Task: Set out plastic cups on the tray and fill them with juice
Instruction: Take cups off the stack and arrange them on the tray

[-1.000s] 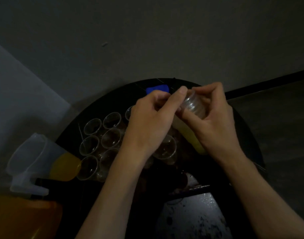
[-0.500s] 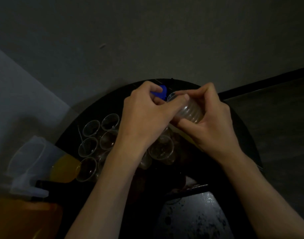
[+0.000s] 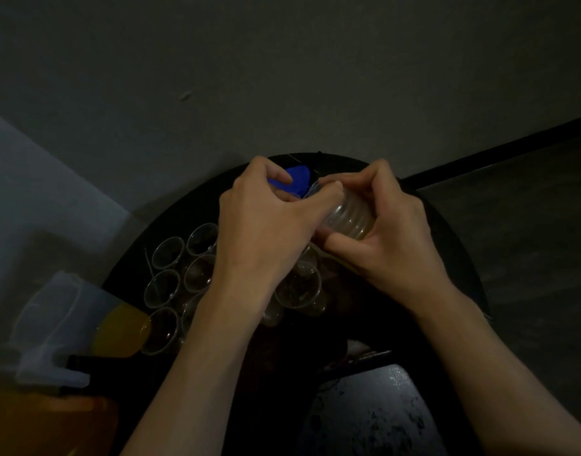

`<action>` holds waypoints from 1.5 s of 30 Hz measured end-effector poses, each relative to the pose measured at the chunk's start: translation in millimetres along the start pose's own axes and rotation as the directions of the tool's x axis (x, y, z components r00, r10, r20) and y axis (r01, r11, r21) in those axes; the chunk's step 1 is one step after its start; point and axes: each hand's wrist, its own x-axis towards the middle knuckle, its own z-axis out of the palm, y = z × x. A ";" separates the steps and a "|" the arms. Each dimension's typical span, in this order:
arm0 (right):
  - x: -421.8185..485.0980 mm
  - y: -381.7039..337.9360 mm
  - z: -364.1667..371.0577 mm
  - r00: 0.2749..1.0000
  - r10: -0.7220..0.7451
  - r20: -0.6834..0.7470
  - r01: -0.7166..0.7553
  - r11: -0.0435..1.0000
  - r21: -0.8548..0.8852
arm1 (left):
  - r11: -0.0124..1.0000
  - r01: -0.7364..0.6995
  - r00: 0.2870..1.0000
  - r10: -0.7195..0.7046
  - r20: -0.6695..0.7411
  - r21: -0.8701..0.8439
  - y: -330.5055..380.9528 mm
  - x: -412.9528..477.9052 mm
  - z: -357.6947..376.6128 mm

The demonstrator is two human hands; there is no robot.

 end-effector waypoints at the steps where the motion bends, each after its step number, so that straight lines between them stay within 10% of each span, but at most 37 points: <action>1: 0.1 0.4 -0.7 1.000 -0.006 0.004 0.006 1.000 -0.005 | 1.000 -0.005 1.000 0.005 -0.011 0.009 0.2 0.0 0.7; 15: 3.2 11.9 -24.4 0.979 0.121 -0.164 -0.110 0.991 0.073 | 0.988 -0.087 0.962 0.051 -0.269 -0.126 1.6 24.1 -51.0; 22: 8.4 16.0 -45.2 0.679 0.333 -0.654 0.024 0.881 0.473 | 0.992 -0.126 0.991 0.124 0.047 0.026 -13.5 -20.3 6.4; 45: 10.3 22.3 -49.9 0.646 0.431 -0.630 0.013 0.819 0.574 | 0.897 -0.278 0.960 0.243 0.142 0.344 -68.3 -49.3 72.5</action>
